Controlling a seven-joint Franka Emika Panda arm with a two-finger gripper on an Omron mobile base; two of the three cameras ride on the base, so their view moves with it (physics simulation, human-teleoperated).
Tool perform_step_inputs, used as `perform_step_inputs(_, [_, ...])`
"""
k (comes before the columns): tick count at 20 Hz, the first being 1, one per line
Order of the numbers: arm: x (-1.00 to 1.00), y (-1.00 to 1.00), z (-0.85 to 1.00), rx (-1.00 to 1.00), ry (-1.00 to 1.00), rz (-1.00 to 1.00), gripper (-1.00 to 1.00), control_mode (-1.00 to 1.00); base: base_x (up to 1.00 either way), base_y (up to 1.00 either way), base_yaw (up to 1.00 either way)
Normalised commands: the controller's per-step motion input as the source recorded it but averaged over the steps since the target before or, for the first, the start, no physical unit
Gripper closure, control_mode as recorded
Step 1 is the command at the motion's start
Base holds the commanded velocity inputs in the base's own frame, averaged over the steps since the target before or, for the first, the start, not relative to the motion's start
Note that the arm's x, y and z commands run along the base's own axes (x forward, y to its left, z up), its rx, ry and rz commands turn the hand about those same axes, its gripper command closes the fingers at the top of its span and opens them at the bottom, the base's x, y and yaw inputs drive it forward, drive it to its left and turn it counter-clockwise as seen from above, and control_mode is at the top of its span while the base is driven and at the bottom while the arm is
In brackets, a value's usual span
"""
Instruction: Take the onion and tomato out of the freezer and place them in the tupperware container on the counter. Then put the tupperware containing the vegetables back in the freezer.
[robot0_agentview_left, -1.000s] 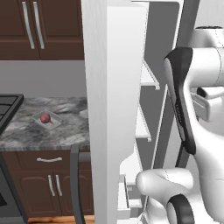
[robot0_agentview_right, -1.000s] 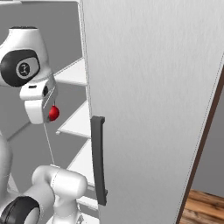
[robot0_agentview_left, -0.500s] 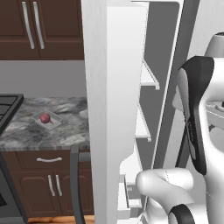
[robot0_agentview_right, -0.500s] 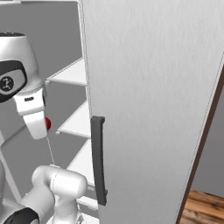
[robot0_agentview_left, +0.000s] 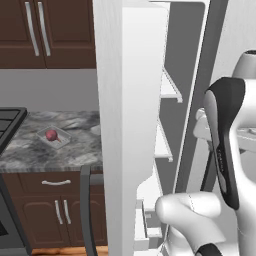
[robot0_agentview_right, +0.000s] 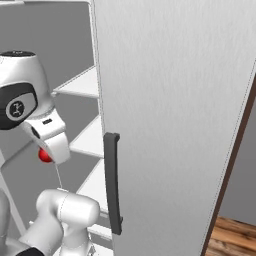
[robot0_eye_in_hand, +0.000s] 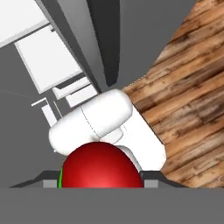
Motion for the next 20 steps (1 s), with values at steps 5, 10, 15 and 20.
perform_step_inputs(5, [-0.03,0.00,-0.33,0.00,-0.02,0.32,1.00,-1.00,0.00,0.00,0.00])
perform_step_inputs(10, [-0.25,-0.03,-0.03,0.00,-0.06,0.10,1.00,1.00,-0.60,-0.03,0.11])
perform_step_inputs(15, [0.00,0.00,0.00,0.00,0.00,0.00,1.00,1.00,-1.00,0.11,0.11])
perform_step_inputs(20, [0.00,0.00,0.00,0.00,0.00,0.00,1.00,1.00,-0.65,0.87,0.03])
